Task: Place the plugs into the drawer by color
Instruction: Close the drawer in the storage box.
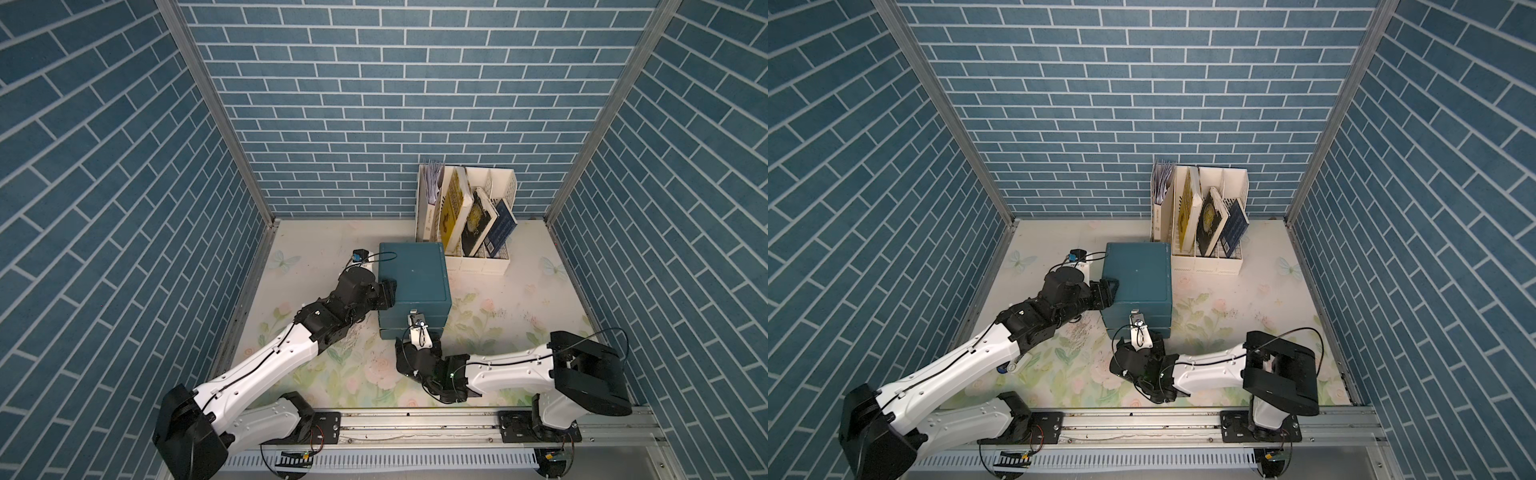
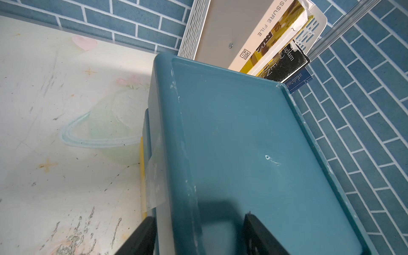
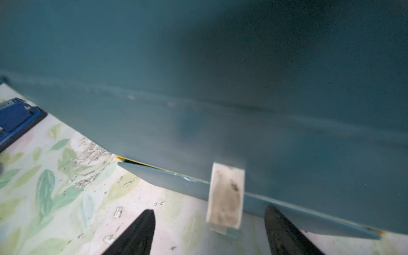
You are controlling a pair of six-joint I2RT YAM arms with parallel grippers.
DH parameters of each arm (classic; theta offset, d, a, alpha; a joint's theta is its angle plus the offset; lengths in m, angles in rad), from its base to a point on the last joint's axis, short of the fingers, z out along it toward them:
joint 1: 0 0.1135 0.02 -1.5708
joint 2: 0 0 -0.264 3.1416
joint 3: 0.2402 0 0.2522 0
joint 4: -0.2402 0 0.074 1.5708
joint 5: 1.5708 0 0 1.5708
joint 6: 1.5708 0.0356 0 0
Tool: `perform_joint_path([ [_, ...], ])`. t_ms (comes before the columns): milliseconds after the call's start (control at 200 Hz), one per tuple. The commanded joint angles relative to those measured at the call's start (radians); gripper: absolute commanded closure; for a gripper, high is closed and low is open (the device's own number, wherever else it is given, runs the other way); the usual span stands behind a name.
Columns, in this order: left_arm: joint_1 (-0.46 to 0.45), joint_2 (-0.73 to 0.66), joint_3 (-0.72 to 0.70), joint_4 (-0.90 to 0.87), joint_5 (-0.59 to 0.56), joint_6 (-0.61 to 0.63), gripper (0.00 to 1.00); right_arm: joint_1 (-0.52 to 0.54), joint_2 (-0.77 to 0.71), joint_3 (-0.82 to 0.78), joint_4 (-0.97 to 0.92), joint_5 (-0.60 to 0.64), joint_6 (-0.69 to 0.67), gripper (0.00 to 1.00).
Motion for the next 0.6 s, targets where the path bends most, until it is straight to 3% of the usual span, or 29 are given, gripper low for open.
perform_joint_path([
  [0, -0.002, 0.022, 0.073, -0.125, -0.043, 0.046, 0.3, 0.031, -0.126, 0.014, -0.122, 0.104, -0.035, 0.17],
  [160, 0.006, 0.046, 0.283, -0.15, -0.202, 0.132, 0.25, 0.033, -0.263, 0.097, -0.38, 0.302, 0.004, 0.17],
  [235, 0.007, 0.045, 0.369, -0.152, -0.355, 0.162, 0.24, 0.031, -0.32, 0.134, -0.454, 0.418, -0.004, 0.15],
  [310, 0.01, 0.016, 0.409, -0.117, -0.564, 0.181, 0.2, 0.027, -0.368, 0.15, -0.442, 0.496, -0.101, 0.05],
  [420, 0.03, -0.074, 0.332, 0.086, -0.761, 0.324, 0.1, -0.024, -0.388, 0.196, -0.412, 0.499, -0.266, 0.0],
  [510, 0.079, -0.138, 0.216, 0.25, -0.868, 0.422, 0.01, -0.05, -0.36, 0.198, -0.487, 0.616, -0.177, 0.01],
  [595, 0.192, -0.159, 0.114, 0.339, -0.835, 0.479, 0.0, -0.069, -0.344, 0.183, -0.519, 0.72, -0.147, 0.0],
])
